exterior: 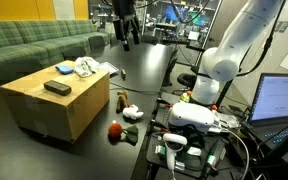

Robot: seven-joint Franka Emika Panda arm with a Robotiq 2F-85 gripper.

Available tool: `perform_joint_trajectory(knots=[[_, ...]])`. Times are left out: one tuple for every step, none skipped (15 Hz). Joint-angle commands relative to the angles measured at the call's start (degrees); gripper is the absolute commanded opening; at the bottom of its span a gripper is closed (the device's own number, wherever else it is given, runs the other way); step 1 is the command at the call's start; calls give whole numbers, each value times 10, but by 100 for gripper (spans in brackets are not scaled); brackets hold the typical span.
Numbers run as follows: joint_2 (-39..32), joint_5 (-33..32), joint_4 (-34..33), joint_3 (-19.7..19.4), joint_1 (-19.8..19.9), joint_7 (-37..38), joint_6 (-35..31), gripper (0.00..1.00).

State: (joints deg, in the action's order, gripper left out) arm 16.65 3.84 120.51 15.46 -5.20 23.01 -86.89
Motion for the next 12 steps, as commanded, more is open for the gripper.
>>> perform_joint_trajectory(knots=[[-1, -2, -2, -8, -9, 2, 1, 100], [-1, -2, -4, -8, -9, 2, 1, 100], [0, -2, -4, -8, -9, 2, 1, 100], [0, -2, -4, -8, -9, 2, 1, 100], [-3, -5, -4, -8, -9, 3, -5, 100], [-7, -10, -3, -8, -7, 5, -14, 100], [-13, -18, -3, -10, -6, -2, -21, 100], [-18, -27, -2, -11, -5, 0, -37, 100], [-26, -39, -3, -12, -3, 0, -55, 100], [-34, -50, -2, -16, -1, -6, -78, 100], [-43, -61, 0, -19, -1, -6, -104, 100], [-52, -74, 3, -22, 0, -4, -133, 100]])
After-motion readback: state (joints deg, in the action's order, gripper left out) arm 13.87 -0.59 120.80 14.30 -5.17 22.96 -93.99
